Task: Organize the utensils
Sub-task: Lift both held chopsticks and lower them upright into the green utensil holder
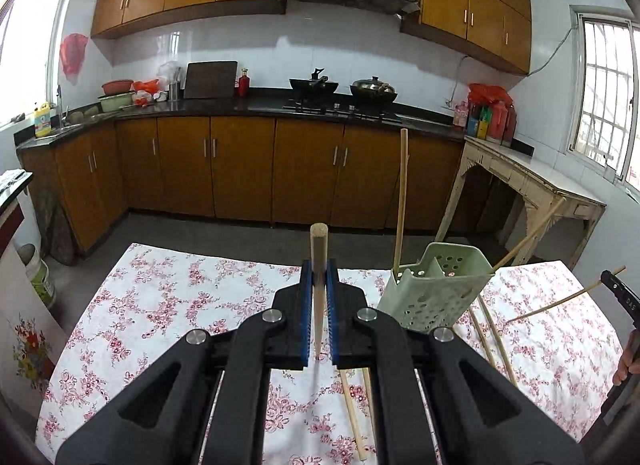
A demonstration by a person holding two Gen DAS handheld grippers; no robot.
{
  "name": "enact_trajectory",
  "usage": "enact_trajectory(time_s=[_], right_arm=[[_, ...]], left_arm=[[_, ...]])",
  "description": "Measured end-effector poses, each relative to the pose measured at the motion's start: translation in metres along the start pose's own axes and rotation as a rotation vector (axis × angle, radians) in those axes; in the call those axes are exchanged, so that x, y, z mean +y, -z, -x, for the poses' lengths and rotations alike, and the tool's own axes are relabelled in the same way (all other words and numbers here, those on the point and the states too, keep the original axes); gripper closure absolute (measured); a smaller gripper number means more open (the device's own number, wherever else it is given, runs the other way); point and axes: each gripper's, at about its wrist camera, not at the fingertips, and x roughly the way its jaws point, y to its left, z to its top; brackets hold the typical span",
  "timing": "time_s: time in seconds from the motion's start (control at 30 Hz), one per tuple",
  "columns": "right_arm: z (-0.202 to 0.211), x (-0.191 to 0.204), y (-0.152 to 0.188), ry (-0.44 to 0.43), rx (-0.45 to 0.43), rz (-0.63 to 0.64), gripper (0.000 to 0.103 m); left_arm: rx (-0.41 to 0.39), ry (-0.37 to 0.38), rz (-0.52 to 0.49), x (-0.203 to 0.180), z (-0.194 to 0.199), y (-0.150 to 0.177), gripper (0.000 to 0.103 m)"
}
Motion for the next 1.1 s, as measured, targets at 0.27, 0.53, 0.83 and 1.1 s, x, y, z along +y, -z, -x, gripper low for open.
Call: enact_trajectory(time_s=[0.27,0.53,0.83,1.1], right_arm=[[0.013,0.015,-0.026,-0.092,0.008,-0.006,0.095],[0.047,0.047,-0.066,-0.308,0.019,-0.019,0.095],[0.068,0.096,-0.108,-0.423,-0.063,0.019,0.095],[0.028,0.137,-0.131,-0.352,-0.057,0.094,0.095]], left_arm=[[-0.014,0.0,-0.016,-0.005,0.007,-0.011,0.096],[-0.069,0.07,-0.019,-0.019,0.035,-0.055,0.096],[-0.2,0.121,-0.033,-0.053,0.066,-0.116,0.096],[-0.274,0.13,-0.022,-0.092,0.044,-0.136,0.096]])
